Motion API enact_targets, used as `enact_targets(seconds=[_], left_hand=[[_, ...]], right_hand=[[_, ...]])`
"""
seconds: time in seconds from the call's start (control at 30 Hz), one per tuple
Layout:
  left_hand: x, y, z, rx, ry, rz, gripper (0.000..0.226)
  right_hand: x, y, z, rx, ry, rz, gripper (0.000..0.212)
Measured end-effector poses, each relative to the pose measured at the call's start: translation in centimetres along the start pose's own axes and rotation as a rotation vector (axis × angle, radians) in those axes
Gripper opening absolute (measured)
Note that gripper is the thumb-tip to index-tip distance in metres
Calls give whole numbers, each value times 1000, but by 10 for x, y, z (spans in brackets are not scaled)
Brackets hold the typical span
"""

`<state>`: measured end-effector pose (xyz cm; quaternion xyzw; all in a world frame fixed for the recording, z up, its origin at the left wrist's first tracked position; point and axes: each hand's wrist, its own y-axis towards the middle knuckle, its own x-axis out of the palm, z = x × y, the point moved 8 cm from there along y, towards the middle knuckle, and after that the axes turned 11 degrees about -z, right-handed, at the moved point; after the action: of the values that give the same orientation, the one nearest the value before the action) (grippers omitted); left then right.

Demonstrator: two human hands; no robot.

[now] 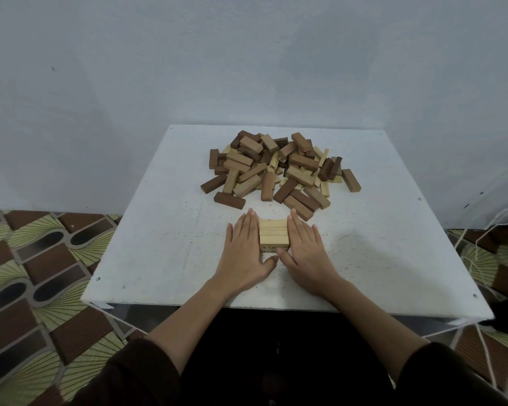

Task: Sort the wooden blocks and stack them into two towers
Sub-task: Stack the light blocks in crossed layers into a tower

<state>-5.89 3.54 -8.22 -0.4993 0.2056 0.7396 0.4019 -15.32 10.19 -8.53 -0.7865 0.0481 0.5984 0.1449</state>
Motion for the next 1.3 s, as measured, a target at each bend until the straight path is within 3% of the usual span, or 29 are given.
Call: enact_targets(seconds=[0.67, 0.77, 0.83, 0.87, 0.97, 1.0, 1.07, 1.2, 1.3], left_hand=[[0, 0, 1, -5, 2, -10, 91], [2, 0, -2, -7, -39, -64, 95], [-1, -2, -3, 18, -109, -124, 99], [-5, -5, -4, 35, -192, -144, 95], [-26, -14, -12, 38, -504, -103, 49], [-34, -13, -18, 39, -558, -65, 51], [-51, -6, -26, 53, -514, 36, 56], [-86, 29, -19, 97, -360, 199, 31], [-104, 61, -8, 114, -232, 234, 21]], right_hand=[[2, 1, -1, -1, -44, -6, 85], [-2, -1, -2, -30, 67, 6, 76], [-11, -5, 2, -51, 279, 76, 66], [-18, -8, 7, -49, 399, 136, 62], [-45, -12, 25, -33, 597, 351, 43], [-54, -8, 30, -21, 597, 403, 37], [-68, 6, 39, 29, 571, 412, 25], [-94, 45, 36, 45, 578, 294, 20], [-112, 82, 27, -34, 375, 270, 20]])
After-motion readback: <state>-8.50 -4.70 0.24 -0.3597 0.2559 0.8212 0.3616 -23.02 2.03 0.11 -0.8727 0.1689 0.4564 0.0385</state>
